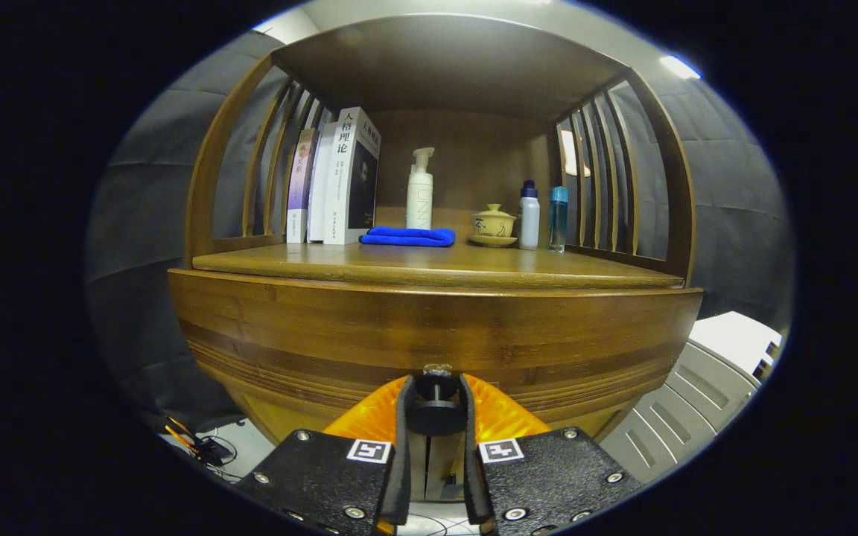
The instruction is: Pull open the drawer, take out the items inside it, and place them on the countertop above the cabinet.
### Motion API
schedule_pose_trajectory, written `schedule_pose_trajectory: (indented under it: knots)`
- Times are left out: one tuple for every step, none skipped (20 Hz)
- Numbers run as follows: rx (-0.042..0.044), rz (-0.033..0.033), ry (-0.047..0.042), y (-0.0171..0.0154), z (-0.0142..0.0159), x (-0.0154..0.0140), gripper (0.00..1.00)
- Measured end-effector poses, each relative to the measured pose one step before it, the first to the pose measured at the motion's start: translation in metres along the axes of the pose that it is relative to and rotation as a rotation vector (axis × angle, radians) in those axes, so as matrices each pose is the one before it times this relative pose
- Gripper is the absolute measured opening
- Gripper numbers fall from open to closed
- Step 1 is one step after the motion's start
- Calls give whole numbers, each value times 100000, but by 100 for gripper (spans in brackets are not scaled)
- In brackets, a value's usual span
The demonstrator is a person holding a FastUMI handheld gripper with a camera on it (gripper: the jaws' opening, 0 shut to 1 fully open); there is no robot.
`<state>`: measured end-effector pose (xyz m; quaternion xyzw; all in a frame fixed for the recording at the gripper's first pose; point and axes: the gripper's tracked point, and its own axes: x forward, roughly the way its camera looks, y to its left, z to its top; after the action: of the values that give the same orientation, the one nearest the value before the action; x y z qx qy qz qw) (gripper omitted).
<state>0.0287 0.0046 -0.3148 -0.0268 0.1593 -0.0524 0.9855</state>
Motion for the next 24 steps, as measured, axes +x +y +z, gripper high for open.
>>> schedule_pose_trajectory:
  knots:
    - [943,-60,213,8,-111,-415,29]
    - [1119,43,273,-46,-81,-528,29]
    - [922,74,102,-4,-117,-509,29]
    - [346,114,88,1,-62,-455,29]
    - [-536,250,22,-35,-108,-474,29]
    - [-826,127,77,-18,-37,-512,29]
    - [-562,-130,65,-8,-145,-489,29]
    - [-264,-279,164,-29,-96,-548,29]
    - [115,-424,250,6,-139,-534,29]
    - [595,-297,256,-69,-71,-538,29]
    - [826,-207,146,-35,-190,-569,29]
    - [771,-2,170,16,-97,-646,29]
    - [629,102,392,-30,-255,-652,29]
    - [367,100,650,4,-278,-567,29]
    - [304,-192,941,-105,-433,-622,29]
    - [684,132,-677,-5,57,-926,29]
    - [877,-128,1410,25,-540,-275,29]
    - [980,302,-329,145,123,-721,29]
    - [142,254,711,181,-250,-336,29]
    - [-509,-397,171,81,7,-521,29]
    - [-819,-205,489,-61,-215,-326,29]
    - [-614,-22,172,-73,-203,-430,29]
    - [79,370,350,166,-28,-236,29]
    - [501,466,-89,-55,-95,-354,29]
